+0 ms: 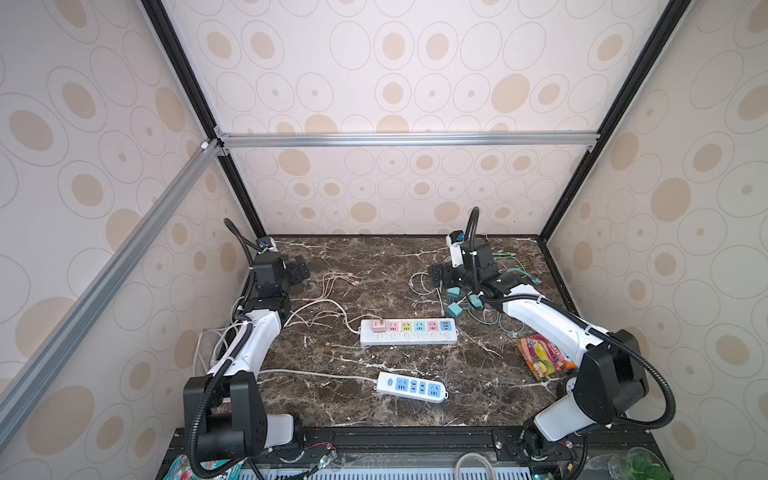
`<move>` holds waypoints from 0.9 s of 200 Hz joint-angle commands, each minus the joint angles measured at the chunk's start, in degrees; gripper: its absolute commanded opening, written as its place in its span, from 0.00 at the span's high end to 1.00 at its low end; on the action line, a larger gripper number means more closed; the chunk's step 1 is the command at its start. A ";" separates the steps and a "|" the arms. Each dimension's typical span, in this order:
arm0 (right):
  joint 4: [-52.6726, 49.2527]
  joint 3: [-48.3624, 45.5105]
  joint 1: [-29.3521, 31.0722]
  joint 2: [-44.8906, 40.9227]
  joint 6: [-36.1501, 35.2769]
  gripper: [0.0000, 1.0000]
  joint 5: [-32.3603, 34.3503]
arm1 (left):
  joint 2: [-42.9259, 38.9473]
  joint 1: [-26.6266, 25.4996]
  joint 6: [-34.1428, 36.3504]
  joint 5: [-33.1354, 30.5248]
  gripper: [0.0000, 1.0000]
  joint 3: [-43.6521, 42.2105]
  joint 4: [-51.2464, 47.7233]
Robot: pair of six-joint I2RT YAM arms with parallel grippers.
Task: Insert the plug
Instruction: 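Move the right gripper over the teal chargers while the left arm reaches toward them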
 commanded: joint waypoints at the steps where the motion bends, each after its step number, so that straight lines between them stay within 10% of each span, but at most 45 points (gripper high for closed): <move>1: -2.94 -2.06 -0.62 -1.21 9.08 0.00 6.40 | 0.96 -4.96 0.30 -0.80 0.02 3.51 -2.47; 51: -9.90 -4.59 -3.85 0.23 20.26 0.05 10.39 | 0.84 -16.74 -0.67 -9.84 0.02 3.10 0.95; 180: -24.32 0.99 -3.15 13.19 33.82 0.00 8.94 | -1.43 -21.05 0.59 -8.19 0.02 -1.48 7.65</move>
